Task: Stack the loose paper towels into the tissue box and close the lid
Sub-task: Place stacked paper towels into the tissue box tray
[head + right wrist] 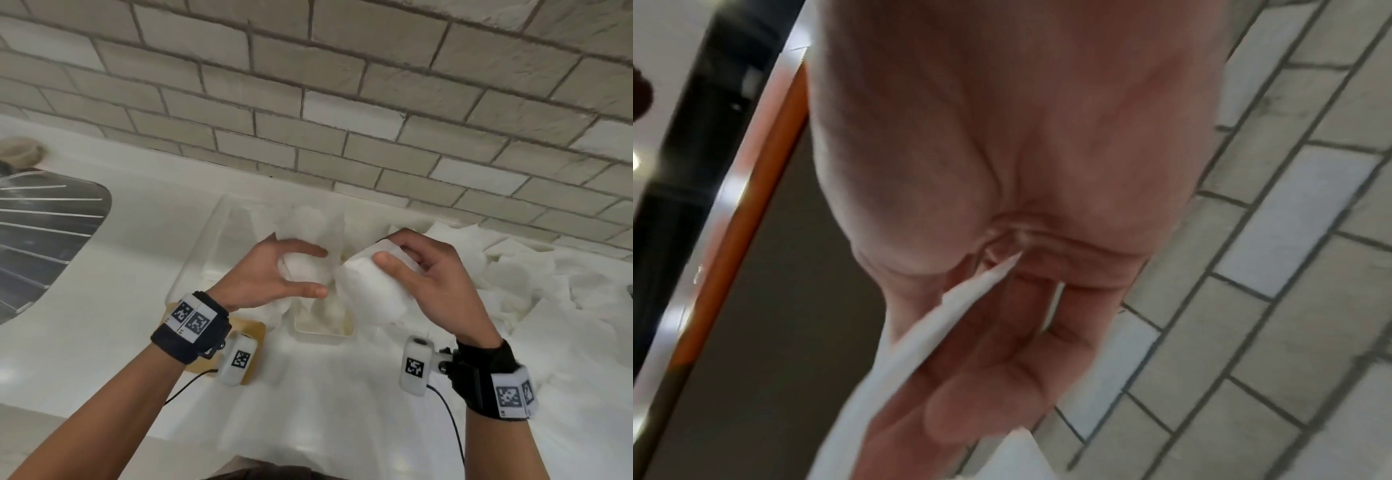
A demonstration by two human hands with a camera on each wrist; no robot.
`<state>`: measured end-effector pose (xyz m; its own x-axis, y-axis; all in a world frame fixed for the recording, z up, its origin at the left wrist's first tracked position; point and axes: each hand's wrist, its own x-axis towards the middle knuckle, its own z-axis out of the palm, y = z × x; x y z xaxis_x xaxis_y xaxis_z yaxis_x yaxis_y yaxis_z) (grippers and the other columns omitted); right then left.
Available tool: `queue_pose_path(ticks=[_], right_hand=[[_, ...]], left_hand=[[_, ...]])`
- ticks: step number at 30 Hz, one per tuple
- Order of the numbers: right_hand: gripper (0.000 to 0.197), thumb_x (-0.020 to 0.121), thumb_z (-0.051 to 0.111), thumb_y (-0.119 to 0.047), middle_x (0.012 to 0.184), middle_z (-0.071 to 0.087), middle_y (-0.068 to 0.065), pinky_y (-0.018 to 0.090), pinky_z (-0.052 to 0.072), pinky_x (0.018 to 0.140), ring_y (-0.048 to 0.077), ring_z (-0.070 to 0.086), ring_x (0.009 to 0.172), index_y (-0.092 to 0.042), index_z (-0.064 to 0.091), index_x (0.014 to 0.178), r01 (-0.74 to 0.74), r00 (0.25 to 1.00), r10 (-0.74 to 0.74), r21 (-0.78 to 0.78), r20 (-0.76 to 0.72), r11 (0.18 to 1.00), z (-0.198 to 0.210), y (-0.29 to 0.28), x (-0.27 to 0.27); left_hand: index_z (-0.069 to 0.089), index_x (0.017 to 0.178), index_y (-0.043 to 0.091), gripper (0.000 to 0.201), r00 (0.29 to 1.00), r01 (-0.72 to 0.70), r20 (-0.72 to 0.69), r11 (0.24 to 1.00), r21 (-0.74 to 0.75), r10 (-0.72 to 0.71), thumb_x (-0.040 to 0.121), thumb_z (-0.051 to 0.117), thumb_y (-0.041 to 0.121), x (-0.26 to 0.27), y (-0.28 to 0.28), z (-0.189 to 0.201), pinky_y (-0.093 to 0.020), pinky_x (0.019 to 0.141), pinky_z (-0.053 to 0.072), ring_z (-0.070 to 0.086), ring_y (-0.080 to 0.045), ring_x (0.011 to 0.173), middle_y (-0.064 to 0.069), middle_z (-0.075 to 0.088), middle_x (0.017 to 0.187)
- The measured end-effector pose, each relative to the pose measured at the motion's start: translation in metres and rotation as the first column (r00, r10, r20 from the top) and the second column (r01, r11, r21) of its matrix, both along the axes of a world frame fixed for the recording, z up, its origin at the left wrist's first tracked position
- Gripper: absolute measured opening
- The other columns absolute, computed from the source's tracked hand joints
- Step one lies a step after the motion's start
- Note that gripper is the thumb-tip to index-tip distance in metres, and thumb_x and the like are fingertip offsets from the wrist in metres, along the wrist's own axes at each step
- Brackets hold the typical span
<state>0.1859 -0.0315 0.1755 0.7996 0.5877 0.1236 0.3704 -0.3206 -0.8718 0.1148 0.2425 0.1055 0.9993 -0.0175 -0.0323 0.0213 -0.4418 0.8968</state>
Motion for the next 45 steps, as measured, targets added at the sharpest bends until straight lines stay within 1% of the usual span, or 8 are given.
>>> queue_pose_path(ticks=[7,14,21,32,36,38,41,45], right_hand=[[0.008,0.101,0.074,-0.036,0.112,0.077,0.000,0.024,0.052,0.082,0.022,0.072,0.108,-0.029,0.073,0.106,0.065,0.993,-0.012,-0.456,0.120,0.888,-0.029,0.036,0.096],[0.009,0.107,0.064,-0.033,0.093,0.078,-0.007,0.030,0.054,0.072,0.017,0.072,0.077,-0.025,0.069,0.108,0.369,0.763,-0.234,-0.109,0.602,0.923,-0.055,0.059,0.087],[0.014,0.098,0.071,-0.022,0.108,0.081,-0.004,0.037,0.064,0.064,0.023,0.079,0.080,-0.024,0.074,0.112,0.261,0.789,-0.050,-0.260,0.613,0.929,-0.139,0.056,0.025],[0.007,0.099,0.069,-0.028,0.112,0.073,-0.005,0.038,0.053,0.079,0.028,0.070,0.103,-0.029,0.071,0.106,-0.014,0.931,0.290,-0.770,0.222,0.637,-0.188,0.071,-0.006],[0.039,0.085,0.076,-0.062,0.117,0.075,-0.010,0.036,0.057,0.093,0.012,0.067,0.110,-0.036,0.076,0.113,-0.222,0.975,0.194,-0.603,-0.112,0.766,-0.166,0.067,0.010],[0.025,0.095,0.068,-0.049,0.114,0.076,-0.006,0.034,0.055,0.092,0.018,0.069,0.111,-0.030,0.077,0.107,-0.122,0.992,0.111,-0.545,-0.053,0.829,-0.156,0.074,0.028],[0.025,0.105,0.055,-0.027,0.145,0.061,-0.001,0.042,0.050,0.100,0.030,0.058,0.128,-0.025,0.065,0.128,-0.064,0.974,0.198,-0.694,0.115,0.717,-0.156,0.092,0.051],[0.040,0.102,0.058,-0.033,0.146,0.063,-0.004,0.046,0.055,0.097,0.031,0.063,0.128,-0.037,0.061,0.142,-0.224,0.868,0.495,-0.922,-0.042,0.314,-0.167,0.111,0.054]], left_hand=[[0.078,0.112,0.029,0.027,0.959,-0.272,0.065,0.960,-0.069,0.276,0.095,0.078,0.007,-0.014,0.031,-0.022,-0.049,0.120,0.041,0.061,-0.001,0.125,0.017,0.073,0.125],[0.022,0.162,0.041,0.121,0.812,-0.561,-0.051,0.753,-0.344,0.582,0.073,0.097,0.008,-0.043,0.047,-0.043,-0.031,0.104,0.052,0.054,-0.002,0.133,0.011,0.044,0.157],[0.073,0.118,0.016,0.050,0.730,-0.682,-0.219,0.666,-0.302,0.648,0.075,0.097,0.022,-0.060,0.057,-0.051,-0.050,0.092,0.064,0.079,-0.015,0.098,0.003,0.082,0.107],[0.067,0.130,0.020,0.065,0.773,-0.633,-0.246,0.682,-0.367,0.585,0.073,0.098,0.022,-0.058,0.037,-0.049,-0.029,0.078,0.063,0.077,-0.012,0.103,0.006,0.080,0.113],[0.064,0.135,0.024,0.070,0.803,-0.595,-0.235,0.714,-0.369,0.547,0.073,0.098,0.022,-0.058,0.039,-0.044,-0.037,0.088,0.064,0.075,-0.013,0.109,0.007,0.078,0.120],[0.063,0.136,0.026,0.071,0.821,-0.570,-0.223,0.740,-0.358,0.525,0.074,0.097,0.022,-0.059,0.041,-0.041,-0.038,0.090,0.063,0.074,-0.013,0.112,0.008,0.078,0.121],[0.061,0.138,0.028,0.074,0.853,-0.521,-0.211,0.763,-0.384,0.477,0.074,0.097,0.019,-0.057,0.041,-0.037,-0.039,0.091,0.064,0.074,-0.015,0.115,0.007,0.078,0.122],[0.058,0.142,0.027,0.077,0.889,-0.457,-0.198,0.786,-0.416,0.412,0.076,0.095,0.014,-0.053,0.036,-0.030,-0.037,0.091,0.064,0.074,-0.016,0.117,0.005,0.076,0.126]])
